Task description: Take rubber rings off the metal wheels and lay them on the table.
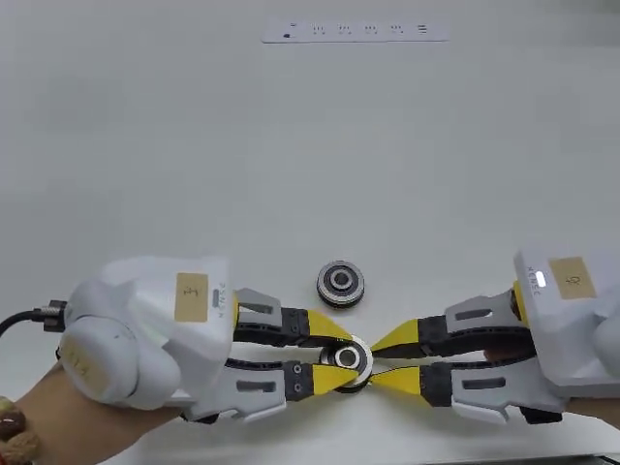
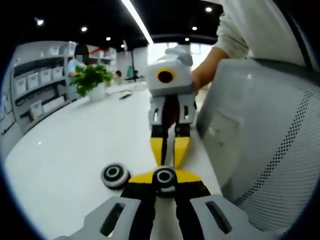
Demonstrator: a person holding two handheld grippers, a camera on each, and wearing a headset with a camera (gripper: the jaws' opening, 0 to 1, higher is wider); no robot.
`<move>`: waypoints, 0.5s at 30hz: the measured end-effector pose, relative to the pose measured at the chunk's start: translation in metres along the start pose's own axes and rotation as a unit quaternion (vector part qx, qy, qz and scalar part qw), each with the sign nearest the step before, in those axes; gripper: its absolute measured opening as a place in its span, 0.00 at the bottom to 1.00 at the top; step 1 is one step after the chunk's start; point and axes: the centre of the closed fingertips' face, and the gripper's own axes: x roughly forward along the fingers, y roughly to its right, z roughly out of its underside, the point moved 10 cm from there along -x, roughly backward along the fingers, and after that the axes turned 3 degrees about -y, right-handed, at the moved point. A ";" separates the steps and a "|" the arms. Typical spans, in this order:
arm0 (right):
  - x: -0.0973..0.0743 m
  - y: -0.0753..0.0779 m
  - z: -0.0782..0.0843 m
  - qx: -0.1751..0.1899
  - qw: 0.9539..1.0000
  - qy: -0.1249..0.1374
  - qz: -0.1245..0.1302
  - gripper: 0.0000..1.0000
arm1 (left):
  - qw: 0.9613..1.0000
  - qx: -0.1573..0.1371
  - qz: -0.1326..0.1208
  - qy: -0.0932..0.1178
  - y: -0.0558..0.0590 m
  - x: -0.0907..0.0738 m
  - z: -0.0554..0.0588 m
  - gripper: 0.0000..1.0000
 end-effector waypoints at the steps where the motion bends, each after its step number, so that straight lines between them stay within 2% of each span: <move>1: 0.000 0.000 0.000 0.000 1.000 0.000 0.000 0.07 | 1.000 0.000 0.000 0.000 0.000 0.000 0.000 0.15; 7: 0.000 0.000 -0.001 0.003 1.000 -0.002 0.001 0.08 | 1.000 0.004 0.001 -0.001 -0.001 0.001 0.001 0.15; 10: 0.000 0.001 -0.003 0.009 1.000 0.010 0.001 0.16 | 1.000 0.004 0.001 0.000 -0.001 0.002 0.001 0.15; 15: 0.006 0.000 -0.006 0.000 1.000 0.014 -0.006 0.21 | 1.000 0.005 0.002 0.000 -0.002 0.003 0.001 0.15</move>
